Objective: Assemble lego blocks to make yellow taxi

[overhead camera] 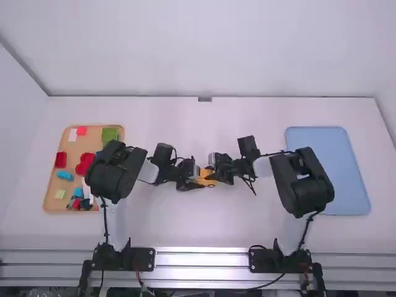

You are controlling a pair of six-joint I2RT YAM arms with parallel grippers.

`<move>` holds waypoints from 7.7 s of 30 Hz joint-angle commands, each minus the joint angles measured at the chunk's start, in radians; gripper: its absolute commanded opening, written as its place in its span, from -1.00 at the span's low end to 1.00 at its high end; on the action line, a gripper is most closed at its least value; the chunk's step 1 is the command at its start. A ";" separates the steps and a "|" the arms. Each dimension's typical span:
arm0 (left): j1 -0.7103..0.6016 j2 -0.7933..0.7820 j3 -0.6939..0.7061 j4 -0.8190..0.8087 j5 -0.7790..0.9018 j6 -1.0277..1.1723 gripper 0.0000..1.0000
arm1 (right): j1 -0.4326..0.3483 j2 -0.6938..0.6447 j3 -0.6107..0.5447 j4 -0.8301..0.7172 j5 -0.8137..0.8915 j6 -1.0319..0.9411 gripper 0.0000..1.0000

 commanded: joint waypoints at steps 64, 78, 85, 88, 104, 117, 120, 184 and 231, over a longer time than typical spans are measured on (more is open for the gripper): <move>-0.005 0.012 -0.016 -0.027 -0.124 -0.041 0.36 | -0.199 -0.047 0.084 -0.032 -0.242 0.076 0.96; 0.011 -0.363 0.274 -0.834 -0.408 -0.063 0.98 | -0.123 -0.046 -0.141 0.140 0.008 0.177 0.96; 0.069 -0.598 0.439 -1.085 -0.485 -0.329 0.98 | 0.047 0.011 -0.056 0.194 0.127 0.215 0.97; 0.098 -0.695 0.410 -1.046 -0.489 -0.423 0.98 | 0.093 0.033 -0.010 0.150 0.198 0.210 0.97; 0.092 -1.079 -0.027 -0.520 -1.031 -0.927 0.98 | 0.148 0.055 0.382 -0.623 0.594 -0.013 -0.03; 0.102 -1.035 -0.210 -0.129 -1.047 -0.952 0.98 | -0.089 -0.018 0.756 -1.244 1.139 0.219 -0.28; 0.102 -1.024 -0.212 -0.113 -1.048 -1.001 0.98 | -0.235 -0.108 0.743 -1.244 0.985 0.183 -0.09; 0.105 -0.899 -0.216 -0.098 -1.044 -1.005 0.98 | -0.363 0.192 0.612 -0.603 0.924 0.636 0.90; 0.106 -0.899 -0.216 -0.145 -1.047 -0.998 0.98 | -0.357 -0.005 0.394 -0.813 1.025 0.926 0.85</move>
